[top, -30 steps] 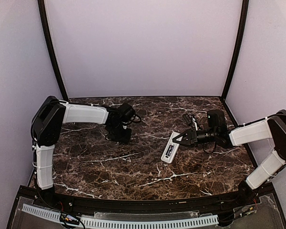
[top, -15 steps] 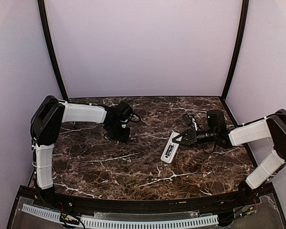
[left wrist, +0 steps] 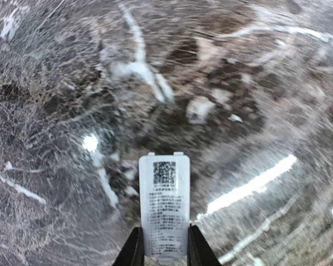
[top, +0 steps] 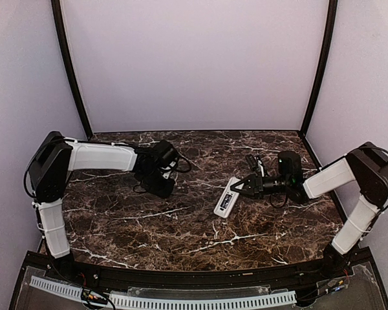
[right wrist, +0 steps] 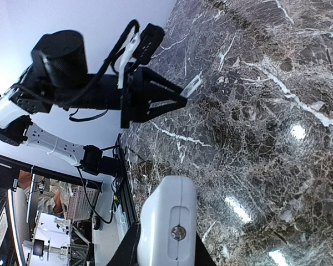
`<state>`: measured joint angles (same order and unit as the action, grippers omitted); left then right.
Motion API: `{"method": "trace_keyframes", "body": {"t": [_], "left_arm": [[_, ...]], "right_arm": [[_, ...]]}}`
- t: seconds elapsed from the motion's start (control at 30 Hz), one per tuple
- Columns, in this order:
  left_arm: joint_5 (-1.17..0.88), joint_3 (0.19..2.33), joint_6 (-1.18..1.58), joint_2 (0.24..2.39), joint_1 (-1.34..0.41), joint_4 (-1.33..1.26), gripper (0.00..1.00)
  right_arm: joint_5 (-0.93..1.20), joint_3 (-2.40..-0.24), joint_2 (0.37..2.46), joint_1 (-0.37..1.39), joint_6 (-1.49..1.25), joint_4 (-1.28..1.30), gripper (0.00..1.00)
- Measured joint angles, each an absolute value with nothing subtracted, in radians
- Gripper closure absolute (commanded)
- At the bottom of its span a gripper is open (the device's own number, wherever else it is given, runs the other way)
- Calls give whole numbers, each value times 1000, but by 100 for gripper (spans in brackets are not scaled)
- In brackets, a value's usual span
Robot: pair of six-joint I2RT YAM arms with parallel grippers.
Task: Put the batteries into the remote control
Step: Pick up the battery cover from the center of the board, then load the battery cover onto the remote control without the battery cover.
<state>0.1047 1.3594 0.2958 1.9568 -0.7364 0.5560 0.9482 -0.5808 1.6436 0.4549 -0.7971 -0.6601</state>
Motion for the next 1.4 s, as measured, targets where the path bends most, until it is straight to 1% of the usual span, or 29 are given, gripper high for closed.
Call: {"method": "trace_keyframes", "body": {"t": [0.27, 0.43, 0.83, 1.17, 1.4], "left_arm": [[78, 1302, 223, 1703, -911, 562, 89], [45, 1304, 195, 1637, -992, 555, 89], [35, 1457, 197, 1752, -1095, 586, 89], [46, 1527, 219, 1843, -1105, 608, 89], [46, 1548, 228, 1864, -1105, 619, 89]], "right_arm": [[947, -568, 1692, 461, -917, -827, 100], [938, -568, 1692, 481, -946, -856, 100], [870, -556, 1691, 542, -994, -874, 100], [823, -535, 1691, 573, -1033, -898, 100], [788, -529, 1689, 583, -1034, -897, 100]]}}
